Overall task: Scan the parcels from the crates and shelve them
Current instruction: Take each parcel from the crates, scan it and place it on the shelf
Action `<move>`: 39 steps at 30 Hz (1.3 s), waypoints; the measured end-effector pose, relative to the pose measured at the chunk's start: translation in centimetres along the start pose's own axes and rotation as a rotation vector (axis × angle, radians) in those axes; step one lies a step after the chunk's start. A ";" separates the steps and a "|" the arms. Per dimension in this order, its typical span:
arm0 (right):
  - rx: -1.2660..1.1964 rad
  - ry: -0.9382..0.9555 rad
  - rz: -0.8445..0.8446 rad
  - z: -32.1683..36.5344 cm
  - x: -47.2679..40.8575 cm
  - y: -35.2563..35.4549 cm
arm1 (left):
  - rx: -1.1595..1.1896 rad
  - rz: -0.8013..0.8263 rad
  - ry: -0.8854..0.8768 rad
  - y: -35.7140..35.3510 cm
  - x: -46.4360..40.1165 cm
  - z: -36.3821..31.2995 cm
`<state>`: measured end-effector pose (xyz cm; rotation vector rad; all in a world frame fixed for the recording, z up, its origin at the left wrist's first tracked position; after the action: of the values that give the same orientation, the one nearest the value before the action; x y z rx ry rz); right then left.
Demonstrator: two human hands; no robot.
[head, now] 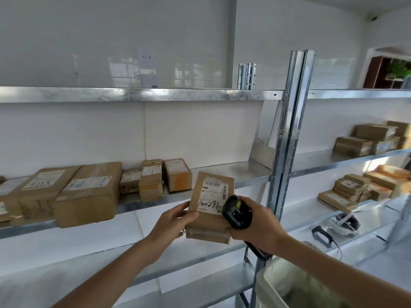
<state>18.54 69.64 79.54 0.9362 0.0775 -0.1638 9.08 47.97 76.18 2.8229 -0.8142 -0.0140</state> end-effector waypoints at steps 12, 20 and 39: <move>-0.023 -0.057 0.081 -4.6 -12.2 1.3 | -0.093 -0.073 -0.180 1.6 -10.5 -0.8; 0.001 -0.047 0.149 -8.1 -20.8 0.9 | -0.211 -0.023 -0.142 2.4 -16.9 0.0; -0.087 0.188 0.310 -10.3 -32.5 0.8 | -0.594 -0.393 -0.012 2.9 -21.9 -1.9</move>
<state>-13.31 81.87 78.54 0.8633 0.1109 0.2131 -10.91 57.53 77.54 2.3578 -0.1886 -0.2813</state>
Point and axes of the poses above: each hand's wrist, its own x-axis away from the middle knuckle, its own y-axis out of the back of the hand, z = x × y, the point moved 6 cm from there along -x, towards the middle knuckle, and after that the axes turned 7 degrees about z, right-handed, at the moved point
